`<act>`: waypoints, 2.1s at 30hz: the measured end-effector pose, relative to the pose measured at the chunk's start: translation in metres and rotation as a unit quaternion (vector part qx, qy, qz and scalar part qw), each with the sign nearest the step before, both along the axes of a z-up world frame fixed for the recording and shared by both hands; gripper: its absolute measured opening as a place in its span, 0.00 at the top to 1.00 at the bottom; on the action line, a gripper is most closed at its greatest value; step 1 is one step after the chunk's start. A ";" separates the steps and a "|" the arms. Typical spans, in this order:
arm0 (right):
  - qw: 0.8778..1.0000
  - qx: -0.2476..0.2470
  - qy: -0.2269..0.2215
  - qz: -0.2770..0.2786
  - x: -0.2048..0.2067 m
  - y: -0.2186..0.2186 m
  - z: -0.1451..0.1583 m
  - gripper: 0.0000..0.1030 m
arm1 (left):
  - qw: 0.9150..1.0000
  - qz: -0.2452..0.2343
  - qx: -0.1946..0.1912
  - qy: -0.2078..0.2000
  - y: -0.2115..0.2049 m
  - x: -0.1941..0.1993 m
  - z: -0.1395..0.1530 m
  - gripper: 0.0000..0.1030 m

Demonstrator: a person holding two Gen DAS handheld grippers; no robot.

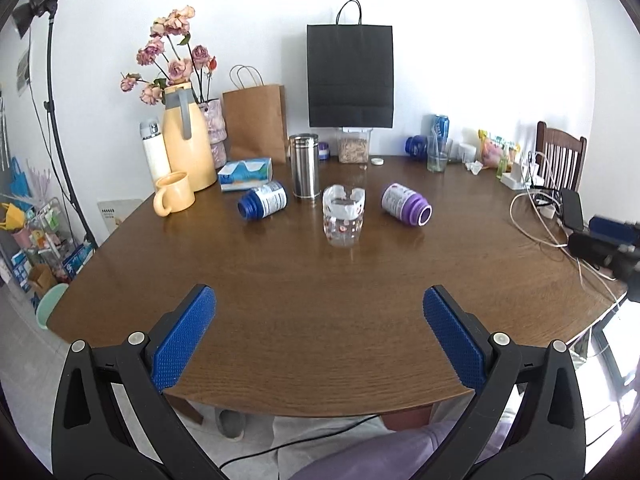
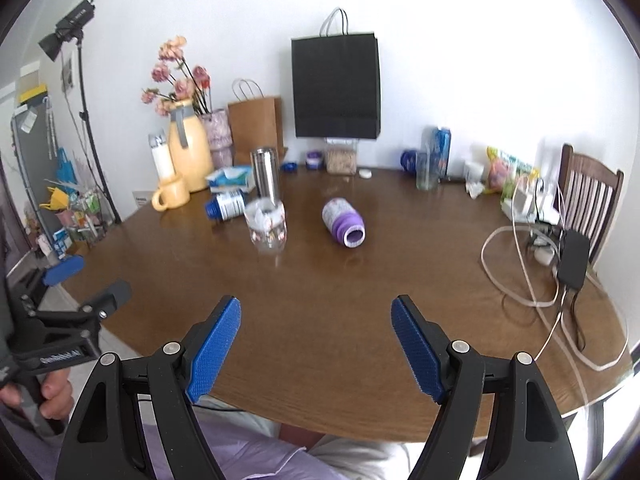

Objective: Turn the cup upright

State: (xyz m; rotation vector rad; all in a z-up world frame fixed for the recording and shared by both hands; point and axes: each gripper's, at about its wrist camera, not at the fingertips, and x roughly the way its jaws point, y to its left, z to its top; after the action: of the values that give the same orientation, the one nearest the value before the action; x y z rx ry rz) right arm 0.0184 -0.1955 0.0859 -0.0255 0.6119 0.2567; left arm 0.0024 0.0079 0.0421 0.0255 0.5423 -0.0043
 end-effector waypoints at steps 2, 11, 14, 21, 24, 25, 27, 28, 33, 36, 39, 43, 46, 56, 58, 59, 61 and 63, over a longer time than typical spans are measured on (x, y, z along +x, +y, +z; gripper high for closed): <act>1.000 0.008 -0.003 0.007 0.002 -0.003 0.011 0.21 | 1.000 0.000 0.003 0.000 0.000 0.002 0.002 0.00; 0.999 0.004 -0.032 0.024 0.002 0.015 0.044 0.21 | 1.000 0.011 -0.004 -0.010 0.008 0.007 0.014 0.00; 0.997 0.033 -0.064 0.017 0.004 0.019 0.057 0.21 | 1.000 0.016 -0.011 -0.012 0.012 0.007 0.015 0.00; 0.991 0.039 -0.129 -0.018 0.009 0.028 0.047 0.16 | 1.000 0.014 -0.011 -0.009 0.013 0.008 0.014 0.00; 0.988 0.004 -0.151 -0.037 0.008 0.029 0.035 0.16 | 1.000 0.014 -0.011 -0.004 0.013 0.008 0.011 0.00; 0.984 -0.016 -0.170 -0.051 0.002 0.027 0.032 0.16 | 1.000 0.014 -0.012 -0.003 0.013 0.008 0.010 0.00; 0.962 -0.083 -0.241 -0.101 -0.011 0.029 0.029 0.16 | 1.000 0.014 -0.011 -0.002 0.012 0.008 0.009 0.00; 0.940 -0.125 -0.287 -0.136 -0.018 0.032 0.027 0.16 | 1.000 0.014 -0.010 -0.002 0.011 0.008 0.009 0.00; 0.923 -0.092 -0.345 -0.145 -0.030 0.018 0.045 0.16 | 1.000 0.012 -0.010 0.000 0.009 0.010 0.007 0.00; 0.969 -0.026 -0.236 -0.072 -0.010 0.014 0.052 0.16 | 1.000 0.010 -0.007 0.001 0.008 0.010 0.007 0.00; 0.993 0.033 -0.107 0.042 0.011 0.017 0.038 0.16 | 1.000 0.012 -0.006 0.002 0.009 0.011 0.006 0.00; 0.990 0.091 -0.026 0.101 0.022 0.012 0.000 0.16 | 1.000 0.015 -0.007 0.006 0.011 0.014 0.004 0.00; 0.996 0.036 0.033 0.076 0.038 0.016 -0.041 0.16 | 1.000 0.014 -0.005 0.013 0.010 0.017 0.000 0.00; 0.997 0.019 0.054 0.043 0.023 0.005 -0.064 0.16 | 1.000 0.003 -0.002 0.023 0.007 0.018 -0.005 0.00; 0.998 0.016 0.053 0.044 0.027 0.009 -0.066 0.16 | 1.000 0.002 -0.002 0.025 0.005 0.019 -0.007 0.00; 0.998 0.011 0.049 0.043 0.028 0.009 -0.066 0.16 | 1.000 0.000 -0.001 0.026 0.004 0.021 -0.007 0.00; 0.998 0.009 0.045 0.040 0.032 0.013 -0.069 0.16 | 1.000 -0.004 -0.002 0.031 0.002 0.024 -0.011 0.00; 0.998 0.014 0.051 0.041 0.038 0.012 -0.074 0.16 | 0.999 -0.011 -0.004 0.042 0.001 0.031 -0.017 0.00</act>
State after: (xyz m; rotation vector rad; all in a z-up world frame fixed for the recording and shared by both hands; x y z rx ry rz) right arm 0.0569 -0.1834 0.0118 -0.0106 0.7086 0.3484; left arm 0.0329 0.0087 0.0248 0.0236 0.6258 -0.0289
